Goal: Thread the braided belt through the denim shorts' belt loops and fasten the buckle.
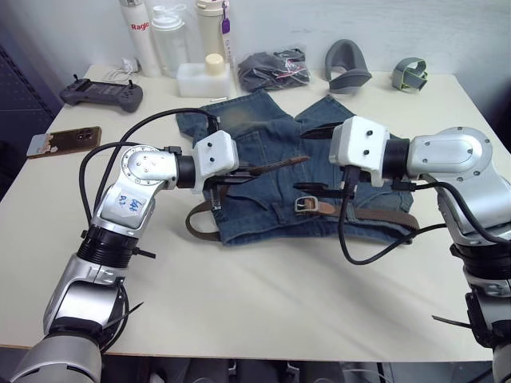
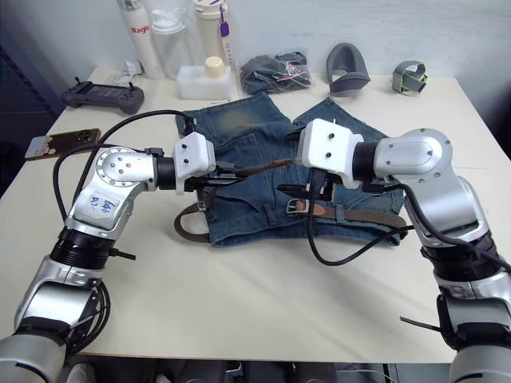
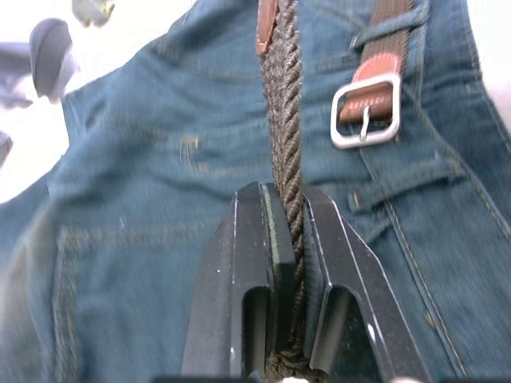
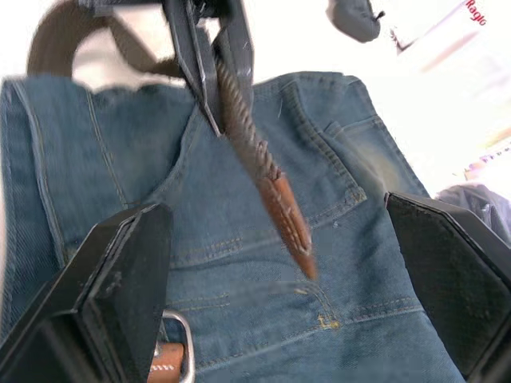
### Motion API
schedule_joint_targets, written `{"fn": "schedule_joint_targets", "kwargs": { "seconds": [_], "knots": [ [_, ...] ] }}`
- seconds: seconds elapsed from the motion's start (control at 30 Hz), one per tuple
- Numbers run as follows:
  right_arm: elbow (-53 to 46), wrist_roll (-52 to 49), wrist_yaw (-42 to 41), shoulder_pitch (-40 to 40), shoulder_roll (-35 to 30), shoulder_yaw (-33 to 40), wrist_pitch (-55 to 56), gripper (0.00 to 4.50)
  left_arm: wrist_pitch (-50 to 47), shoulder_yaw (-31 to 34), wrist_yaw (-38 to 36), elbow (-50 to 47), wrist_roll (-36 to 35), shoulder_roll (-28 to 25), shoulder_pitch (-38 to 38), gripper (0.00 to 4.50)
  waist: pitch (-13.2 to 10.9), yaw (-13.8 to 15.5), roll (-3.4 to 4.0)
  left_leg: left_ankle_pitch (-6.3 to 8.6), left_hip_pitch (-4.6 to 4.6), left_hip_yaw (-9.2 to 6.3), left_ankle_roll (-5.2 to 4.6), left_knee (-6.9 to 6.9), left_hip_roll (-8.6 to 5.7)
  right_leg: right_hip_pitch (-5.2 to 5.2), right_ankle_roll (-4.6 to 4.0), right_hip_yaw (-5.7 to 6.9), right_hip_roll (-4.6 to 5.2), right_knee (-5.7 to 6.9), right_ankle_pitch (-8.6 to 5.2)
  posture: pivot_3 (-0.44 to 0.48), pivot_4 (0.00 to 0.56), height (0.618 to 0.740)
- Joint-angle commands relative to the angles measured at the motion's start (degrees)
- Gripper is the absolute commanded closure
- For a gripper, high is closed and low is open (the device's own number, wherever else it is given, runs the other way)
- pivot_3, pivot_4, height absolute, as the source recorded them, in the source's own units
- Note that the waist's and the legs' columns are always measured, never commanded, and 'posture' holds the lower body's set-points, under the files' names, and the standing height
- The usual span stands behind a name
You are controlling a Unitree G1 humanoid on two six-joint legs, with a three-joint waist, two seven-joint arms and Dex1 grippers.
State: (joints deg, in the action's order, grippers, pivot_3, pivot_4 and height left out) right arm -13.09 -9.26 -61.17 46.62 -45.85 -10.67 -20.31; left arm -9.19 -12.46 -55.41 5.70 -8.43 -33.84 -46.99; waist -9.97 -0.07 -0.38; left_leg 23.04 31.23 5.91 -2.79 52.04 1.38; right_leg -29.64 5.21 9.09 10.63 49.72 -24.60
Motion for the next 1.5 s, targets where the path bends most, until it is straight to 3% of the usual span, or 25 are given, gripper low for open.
{"fn": "schedule_joint_targets", "kwargs": {
  "seconds": [0.03, 0.07, 0.33, 0.43, 0.57, 0.63, 0.77, 0.8, 0.87, 1.0, 1.13, 1.17, 1.23, 1.37, 1.5],
  "knots": [
    [0.78, 4.32, 1.30, 0.49, 0.13, -1.05, 4.77, 0.62, 1.82, 0.31, -1.41, 0.63, 0.31, 0.85, -1.01, 4.50, 0.00, 0.00, 0.00, -0.01, 0.00, 0.00, -0.01, 0.00, 0.00, 0.00, 0.00, 0.00, 0.00, 0.02, 0.00, 0.000, 0.150, 0.648],
    [1.35, 5.28, 1.40, 0.62, 0.20, -1.61, 5.74, 0.84, 1.86, 0.45, -1.72, 0.71, 0.17, 1.01, -1.09, 4.50, 0.00, 0.00, 0.00, -0.02, 0.00, -0.01, -0.02, 0.00, 0.00, 0.00, 0.00, 0.01, 0.00, 0.03, 0.00, 0.000, 0.150, 0.648],
    [4.89, 9.29, 1.03, 0.68, 1.43, -3.21, 12.69, 4.46, -3.43, 4.31, -2.24, 0.36, -3.14, 1.67, -1.32, 4.50, 0.00, -0.05, 0.00, -0.07, 0.00, -0.04, -0.04, 0.00, 0.00, 0.00, 0.00, 0.02, -0.01, 0.05, 0.00, 0.000, 0.150, 0.648],
    [5.70, 10.05, 1.86, 0.25, 1.95, -2.54, 15.71, 4.46, -11.31, 8.97, 0.27, 1.41, -6.60, 1.15, -1.95, 4.50, 0.00, -0.08, 0.00, -0.08, -0.01, -0.05, -0.04, 0.00, 0.00, 0.01, 0.00, 0.02, -0.01, 0.06, 0.00, 0.000, 0.150, 0.648],
    [7.70, 11.84, 4.65, -0.70, 2.56, -1.63, 21.84, 4.50, -26.30, 18.04, 2.91, 3.63, -15.32, -1.54, -3.01, 2.96, -0.05, -0.15, -0.01, -0.12, 0.00, -0.12, -0.02, 0.00, 0.01, 0.02, 0.00, 0.05, -0.02, 0.07, 0.00, 0.000, 0.150, 0.648],
    [9.04, 13.13, 6.78, -1.44, 3.17, -1.45, 25.52, 4.50, -35.71, 23.53, 5.06, 5.81, -19.64, -3.88, -3.42, 1.99, -0.05, -0.38, -0.01, -0.12, -0.02, -0.13, -0.01, -0.01, 0.01, 0.03, 0.00, 0.05, -0.04, 0.06, 0.00, 0.000, 0.150, 0.648],
    [12.96, 18.12, 12.58, -2.13, 4.54, -1.97, 34.98, 4.50, -62.87, 33.92, 2.16, 9.61, -33.29, -11.16, -3.96, 0.29, -0.08, -0.95, -0.03, -0.14, -0.02, -0.16, 0.01, -0.03, 0.02, 0.01, -0.02, 0.05, -0.05, 0.10, -0.02, 0.000, 0.150, 0.648],
    [13.73, 19.05, 13.62, -2.31, 4.91, -2.11, 36.57, 4.50, -69.26, 35.26, 0.44, 8.74, -36.87, -12.93, -3.17, 0.04, -0.11, -1.13, -0.08, -0.14, -0.01, -0.17, 0.02, -0.03, 0.02, 0.00, -0.03, 0.05, -0.05, 0.13, -0.03, 0.000, 0.150, 0.648],
    [14.90, 20.73, 15.34, -2.60, 5.39, -2.40, 39.70, 4.50, -79.89, 38.28, -0.88, 7.63, -42.76, -14.59, -2.46, 0.04, -0.12, -1.38, -0.09, -0.14, 0.00, -0.23, 0.02, -0.03, 0.02, 0.01, -0.04, 0.05, -0.05, 0.12, -0.04, 0.000, 0.150, 0.648],
    [15.98, 23.84, 18.63, -2.41, 6.79, -2.77, 44.82, 4.50, -83.31, 33.53, 0.35, 6.40, -64.23, -21.27, 4.01, 0.04, -0.12, -1.51, -0.08, -0.15, -0.01, -0.38, 0.07, 0.03, -0.04, 0.07, -0.06, -0.04, 0.02, 0.14, -0.06, 0.000, 0.150, 0.648],
    [15.25, 26.84, 22.54, -2.05, 7.60, -2.53, 50.19, 4.50, -83.31, 22.87, 15.93, 6.25, -87.34, -21.25, 7.87, 0.04, -0.16, -1.31, -0.02, -0.14, -0.02, -0.57, 0.21, 0.14, -0.04, 0.05, -0.26, -0.12, 0.06, 0.28, -0.17, 0.000, 0.150, 0.648],
    [14.88, 27.12, 22.98, -2.09, 7.75, -2.44, 50.55, 4.50, -79.64, 20.16, 21.09, 4.53, -95.28, -21.23, 9.23, 0.04, -0.16, -1.22, -0.02, -0.14, 0.02, -0.69, 0.25, 0.20, -0.05, 0.05, -0.29, -0.14, 0.05, 0.30, -0.19, 0.000, 0.150, 0.648],
    [14.28, 27.47, 23.46, -2.27, 7.96, -2.19, 50.93, 4.50, -73.64, 18.27, 29.49, 2.78, -103.27, -19.01, 10.95, 0.04, -0.16, -1.34, -0.02, -0.15, 0.05, -0.75, 0.30, 0.30, -0.04, 0.05, -0.32, -0.15, 0.04, 0.38, -0.20, 0.000, 0.150, 0.648],
    [11.85, 28.17, 24.38, -3.22, 7.72, -1.57, 51.52, 4.50, -64.00, 24.73, 51.49, 3.91, -104.57, -2.14, 12.86, 0.04, -0.17, -1.13, -0.03, -0.15, 0.07, -0.78, 0.29, 0.41, -0.16, 0.03, -0.33, -0.19, 0.14, 0.66, -0.22, 0.000, 0.150, 0.648],
    [9.90, 28.63, 24.69, -4.10, 7.27, -1.16, 51.26, 4.50, -60.16, 31.31, 65.22, -1.61, -104.57, 11.01, 13.92, 0.04, -0.18, -1.10, -0.11, -0.12, 0.16, -0.77, 0.22, 0.56, -0.28, -0.04, -0.21, -0.21, 0.21, 0.97, -0.27, 0.000, 0.150, 0.648]
  ]
}}
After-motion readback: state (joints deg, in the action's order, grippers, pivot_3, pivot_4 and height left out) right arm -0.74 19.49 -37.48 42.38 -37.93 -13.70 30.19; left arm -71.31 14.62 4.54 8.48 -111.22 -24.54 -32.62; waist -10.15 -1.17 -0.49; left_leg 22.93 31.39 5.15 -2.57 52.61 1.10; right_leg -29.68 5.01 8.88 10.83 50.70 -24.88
